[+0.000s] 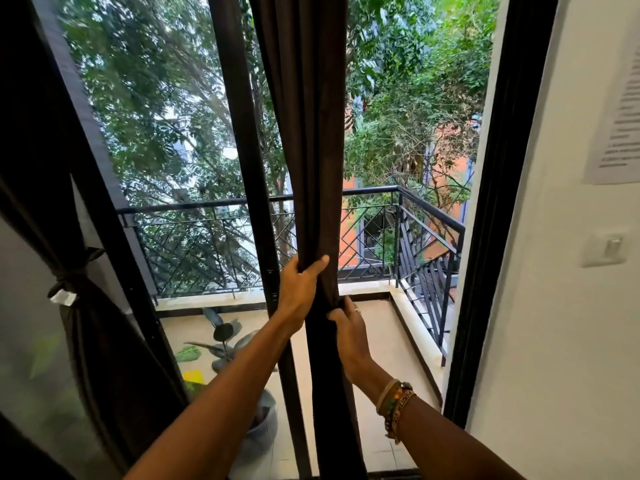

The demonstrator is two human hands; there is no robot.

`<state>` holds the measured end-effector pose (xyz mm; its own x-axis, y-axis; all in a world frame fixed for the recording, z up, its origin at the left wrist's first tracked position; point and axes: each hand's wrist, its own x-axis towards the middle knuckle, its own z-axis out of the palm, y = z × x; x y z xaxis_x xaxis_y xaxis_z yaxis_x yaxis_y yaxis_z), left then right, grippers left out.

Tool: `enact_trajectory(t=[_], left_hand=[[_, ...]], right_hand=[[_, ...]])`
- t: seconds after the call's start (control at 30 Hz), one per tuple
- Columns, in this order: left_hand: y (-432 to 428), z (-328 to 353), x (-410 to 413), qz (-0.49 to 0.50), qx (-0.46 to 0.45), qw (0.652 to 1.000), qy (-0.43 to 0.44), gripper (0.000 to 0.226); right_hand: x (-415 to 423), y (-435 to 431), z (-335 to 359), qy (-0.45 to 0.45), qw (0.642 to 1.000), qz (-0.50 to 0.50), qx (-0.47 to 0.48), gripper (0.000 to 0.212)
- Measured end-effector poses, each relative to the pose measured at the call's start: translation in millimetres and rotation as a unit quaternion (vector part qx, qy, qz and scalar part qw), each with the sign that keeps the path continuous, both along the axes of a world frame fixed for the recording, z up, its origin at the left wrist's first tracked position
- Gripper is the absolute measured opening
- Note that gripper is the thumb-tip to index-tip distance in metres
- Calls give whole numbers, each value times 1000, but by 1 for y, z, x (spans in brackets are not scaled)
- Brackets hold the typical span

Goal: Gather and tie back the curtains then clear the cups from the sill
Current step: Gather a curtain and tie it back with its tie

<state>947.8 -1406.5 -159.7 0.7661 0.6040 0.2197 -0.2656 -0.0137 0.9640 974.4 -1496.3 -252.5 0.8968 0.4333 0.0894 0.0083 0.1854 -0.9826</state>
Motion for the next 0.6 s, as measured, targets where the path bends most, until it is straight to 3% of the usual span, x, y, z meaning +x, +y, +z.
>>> enact_trajectory(t=[0.1, 0.23, 0.33, 0.4, 0.47, 0.53, 0.6], left_hand=[[-2, 2, 1, -12, -8, 1000, 9, 30], [0, 3, -2, -68, 39, 997, 15, 30], [7, 5, -4, -161, 30, 986, 12, 65], [8, 7, -4, -190, -27, 981, 18, 92], [14, 6, 4, -180, -115, 977, 23, 106], [20, 3, 13, -126, -127, 983, 50, 81], [21, 1, 21, -62, -43, 992, 100, 38]], right_hand=[[2, 5, -1, -54, 998, -8, -29, 90], [23, 4, 13, -140, 988, 20, -55, 90], [36, -4, 23, -159, 981, 71, -81, 82], [41, -5, 24, -163, 978, 84, -101, 82], [41, -7, 26, -157, 978, 84, -109, 78], [38, -8, 28, -162, 977, 82, -113, 70], [34, -9, 28, -169, 975, 89, -113, 67]])
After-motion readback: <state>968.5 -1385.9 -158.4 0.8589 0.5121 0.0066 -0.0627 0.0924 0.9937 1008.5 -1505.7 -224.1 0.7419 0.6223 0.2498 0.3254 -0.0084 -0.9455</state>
